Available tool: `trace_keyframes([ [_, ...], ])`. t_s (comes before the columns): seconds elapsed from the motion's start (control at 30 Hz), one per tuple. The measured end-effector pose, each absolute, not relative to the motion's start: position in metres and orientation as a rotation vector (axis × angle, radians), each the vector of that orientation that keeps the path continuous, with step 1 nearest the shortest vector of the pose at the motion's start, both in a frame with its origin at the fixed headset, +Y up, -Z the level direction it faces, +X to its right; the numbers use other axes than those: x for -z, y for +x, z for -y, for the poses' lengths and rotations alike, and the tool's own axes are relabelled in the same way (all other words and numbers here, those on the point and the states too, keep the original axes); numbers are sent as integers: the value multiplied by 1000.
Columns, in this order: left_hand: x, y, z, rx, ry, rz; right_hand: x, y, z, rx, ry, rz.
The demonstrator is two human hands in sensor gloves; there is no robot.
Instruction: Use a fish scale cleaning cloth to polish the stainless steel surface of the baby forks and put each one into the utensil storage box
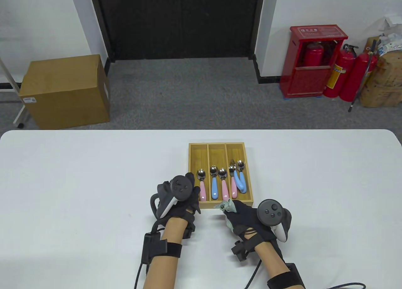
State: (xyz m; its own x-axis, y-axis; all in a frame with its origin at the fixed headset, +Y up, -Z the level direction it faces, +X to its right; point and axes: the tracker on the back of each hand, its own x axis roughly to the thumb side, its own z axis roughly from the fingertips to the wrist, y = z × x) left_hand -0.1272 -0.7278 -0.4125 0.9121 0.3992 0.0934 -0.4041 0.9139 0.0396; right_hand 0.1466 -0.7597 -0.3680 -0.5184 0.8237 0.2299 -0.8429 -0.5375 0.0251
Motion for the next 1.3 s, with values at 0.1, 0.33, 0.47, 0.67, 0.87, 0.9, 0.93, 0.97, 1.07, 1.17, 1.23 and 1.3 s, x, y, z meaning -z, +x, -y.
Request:
trace_keyframes([
  [0.1, 391, -157, 718, -408, 89, 118, 368, 147, 760, -2134, 260, 111],
  [0.33, 347, -199, 706, -447, 98, 174, 364, 139, 752, -2178, 328, 206],
  [0.47, 339, -208, 724, -486, 170, 202, 360, 128, 748, -2249, 439, 220],
  [0.67, 334, -222, 727, -521, 148, 182, 355, 114, 749, -2429, 531, 81],
  [0.87, 332, -228, 731, -538, 141, 156, 351, 98, 755, -2695, 590, 47],
  [0.9, 332, -228, 731, -542, 139, 152, 351, 94, 757, -2731, 591, 50],
  [0.93, 332, -227, 732, -543, 139, 150, 350, 92, 759, -2756, 594, 46],
  [0.97, 332, -226, 733, -541, 136, 146, 350, 90, 760, -2787, 596, 26],
  [1.07, 333, -223, 736, -532, 126, 146, 350, 84, 764, -2853, 593, -44],
  [1.17, 334, -219, 739, -519, 110, 151, 351, 80, 769, -2865, 612, -173],
  [1.23, 335, -215, 740, -511, 97, 157, 349, 79, 774, -2888, 590, -272],
  [1.3, 336, -213, 741, -499, 89, 163, 349, 76, 776, -2898, 573, -339],
])
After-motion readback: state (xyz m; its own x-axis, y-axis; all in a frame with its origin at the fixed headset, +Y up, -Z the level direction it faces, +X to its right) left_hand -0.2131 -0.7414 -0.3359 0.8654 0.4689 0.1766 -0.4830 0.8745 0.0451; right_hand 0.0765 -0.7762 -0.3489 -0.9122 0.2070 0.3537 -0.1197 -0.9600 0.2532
